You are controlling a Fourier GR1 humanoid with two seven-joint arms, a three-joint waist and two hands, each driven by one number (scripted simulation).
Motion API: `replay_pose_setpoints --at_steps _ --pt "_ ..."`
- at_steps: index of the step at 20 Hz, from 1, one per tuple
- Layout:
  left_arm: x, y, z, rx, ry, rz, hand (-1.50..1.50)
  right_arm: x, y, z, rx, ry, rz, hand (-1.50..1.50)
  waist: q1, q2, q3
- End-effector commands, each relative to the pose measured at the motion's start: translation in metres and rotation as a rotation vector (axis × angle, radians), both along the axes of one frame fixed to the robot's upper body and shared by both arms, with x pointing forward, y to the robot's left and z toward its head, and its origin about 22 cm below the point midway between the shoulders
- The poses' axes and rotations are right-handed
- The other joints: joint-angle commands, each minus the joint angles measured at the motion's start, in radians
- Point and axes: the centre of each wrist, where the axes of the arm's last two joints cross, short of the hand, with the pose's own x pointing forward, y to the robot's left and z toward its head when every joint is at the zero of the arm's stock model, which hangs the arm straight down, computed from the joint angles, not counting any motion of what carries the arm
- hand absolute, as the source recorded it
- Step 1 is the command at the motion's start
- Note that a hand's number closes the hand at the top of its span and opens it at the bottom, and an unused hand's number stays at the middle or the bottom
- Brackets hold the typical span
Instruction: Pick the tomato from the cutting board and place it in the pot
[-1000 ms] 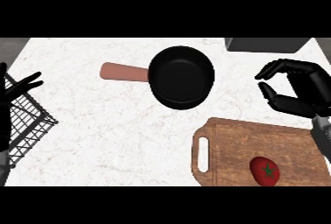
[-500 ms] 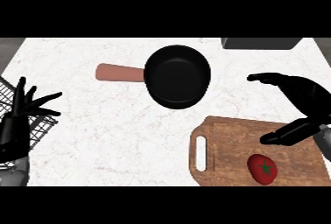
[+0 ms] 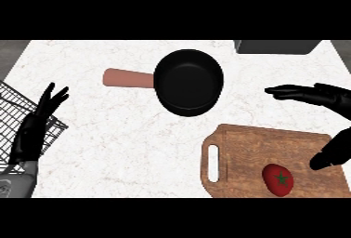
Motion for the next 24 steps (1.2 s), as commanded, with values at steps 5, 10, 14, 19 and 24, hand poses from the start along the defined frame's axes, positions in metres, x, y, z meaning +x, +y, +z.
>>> replay_pose_setpoints --at_steps 5,10,14,19,24 --pt "0.019 -0.046 0.024 -0.350 -0.031 -0.034 0.00 -0.020 0.030 0.017 -0.400 -0.045 0.232 -1.50 -0.009 -0.017 -0.010" --pt "0.023 -0.047 0.034 -0.385 -0.033 -0.034 0.00 -0.031 0.027 0.001 -0.498 -0.029 0.253 -1.50 -0.009 -0.011 -0.008" --pt "0.020 -0.049 0.030 -0.402 -0.023 -0.014 0.00 -0.044 0.030 -0.010 -0.498 -0.034 0.273 -1.50 -0.023 -0.014 -0.008" --pt "0.016 -0.039 0.037 -0.406 -0.030 -0.021 0.00 -0.046 0.038 -0.025 -0.533 -0.046 0.264 -1.50 -0.003 -0.008 -0.009" --pt "0.026 -0.026 0.067 -0.401 -0.041 -0.022 0.00 -0.054 0.025 -0.048 -0.621 -0.066 0.199 -1.50 -0.019 -0.008 -0.007"
